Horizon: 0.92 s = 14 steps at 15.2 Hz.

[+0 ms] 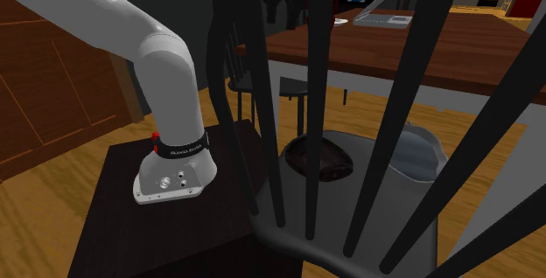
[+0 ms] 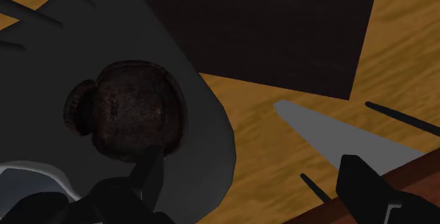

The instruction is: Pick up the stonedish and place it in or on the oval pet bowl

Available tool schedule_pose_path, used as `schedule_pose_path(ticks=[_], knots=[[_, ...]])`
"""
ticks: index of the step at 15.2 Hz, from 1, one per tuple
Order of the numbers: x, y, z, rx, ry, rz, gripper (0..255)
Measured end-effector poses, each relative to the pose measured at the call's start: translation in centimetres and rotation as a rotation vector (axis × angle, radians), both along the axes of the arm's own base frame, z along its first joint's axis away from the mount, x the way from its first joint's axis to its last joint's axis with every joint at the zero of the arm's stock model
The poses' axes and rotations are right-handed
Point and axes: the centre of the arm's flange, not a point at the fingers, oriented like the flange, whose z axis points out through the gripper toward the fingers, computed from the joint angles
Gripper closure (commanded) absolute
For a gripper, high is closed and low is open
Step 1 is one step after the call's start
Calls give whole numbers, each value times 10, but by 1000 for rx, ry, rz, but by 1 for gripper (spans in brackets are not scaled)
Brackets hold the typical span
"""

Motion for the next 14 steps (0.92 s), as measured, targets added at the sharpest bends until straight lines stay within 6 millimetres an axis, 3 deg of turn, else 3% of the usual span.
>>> schedule_pose_path(ticks=[4,14], knots=[[0,-23,-17,16,-14,-16,0],[7,-125,-113,93,-84,-92,0]])
